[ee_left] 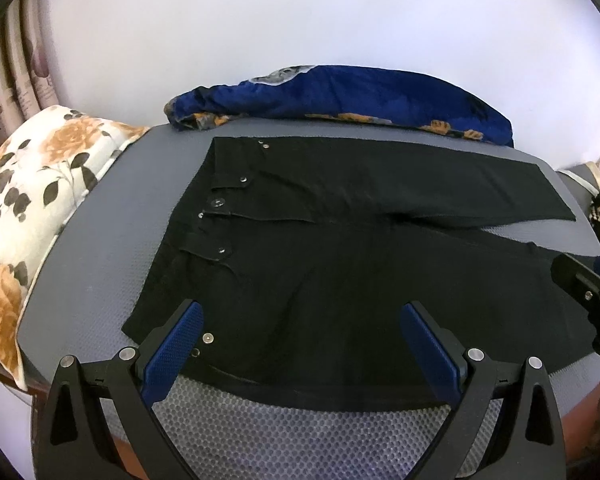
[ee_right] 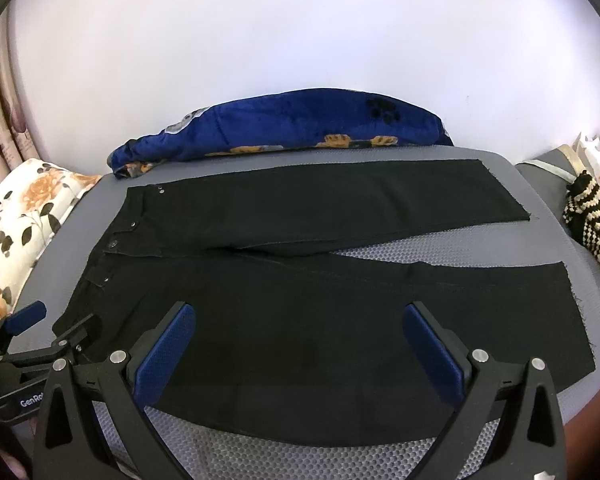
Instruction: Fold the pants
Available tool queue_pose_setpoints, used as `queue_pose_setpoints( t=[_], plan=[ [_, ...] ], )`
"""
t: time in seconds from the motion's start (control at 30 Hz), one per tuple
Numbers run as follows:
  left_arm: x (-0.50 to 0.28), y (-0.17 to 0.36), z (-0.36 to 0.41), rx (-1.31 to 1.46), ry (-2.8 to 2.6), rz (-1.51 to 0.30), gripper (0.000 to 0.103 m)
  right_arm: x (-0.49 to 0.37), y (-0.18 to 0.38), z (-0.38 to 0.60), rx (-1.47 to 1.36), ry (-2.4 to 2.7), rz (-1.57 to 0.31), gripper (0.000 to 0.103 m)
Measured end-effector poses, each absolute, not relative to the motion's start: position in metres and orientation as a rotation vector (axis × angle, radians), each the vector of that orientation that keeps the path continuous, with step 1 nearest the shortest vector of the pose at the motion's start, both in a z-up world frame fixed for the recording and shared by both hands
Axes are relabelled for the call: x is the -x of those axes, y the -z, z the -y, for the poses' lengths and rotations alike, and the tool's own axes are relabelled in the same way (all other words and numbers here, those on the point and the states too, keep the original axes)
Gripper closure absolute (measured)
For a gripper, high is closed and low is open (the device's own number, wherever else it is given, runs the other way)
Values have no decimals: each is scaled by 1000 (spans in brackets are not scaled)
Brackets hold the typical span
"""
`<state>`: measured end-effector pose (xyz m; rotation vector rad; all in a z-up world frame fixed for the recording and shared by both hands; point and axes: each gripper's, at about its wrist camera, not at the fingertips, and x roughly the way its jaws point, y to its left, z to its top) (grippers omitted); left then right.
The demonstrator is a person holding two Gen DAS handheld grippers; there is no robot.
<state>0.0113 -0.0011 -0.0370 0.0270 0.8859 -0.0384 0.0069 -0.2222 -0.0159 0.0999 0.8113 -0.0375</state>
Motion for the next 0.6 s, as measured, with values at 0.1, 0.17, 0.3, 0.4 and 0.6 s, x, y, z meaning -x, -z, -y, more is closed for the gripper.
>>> queue_pose_setpoints(
  t=[0.1, 0.17, 0.3, 0.4, 0.6],
  plan=[
    [-13, 38, 4, -40, 40, -898, 5, -8, 17, 222, -100, 41, -813, 0],
    [-12, 38, 6, -51, 43, -892, 5, -8, 18, 221, -100, 45, -813, 0],
    [-12, 41, 8, -62, 40, -901, 5, -10, 20, 221, -110, 57, -828, 0],
    [-14, 43, 7, -56, 32, -914, 5, -12, 22, 220, -109, 63, -838, 0],
    [-15, 50, 1, -50, 7, -940, 5, -12, 25, 217, -81, 62, -845, 0]
  ],
)
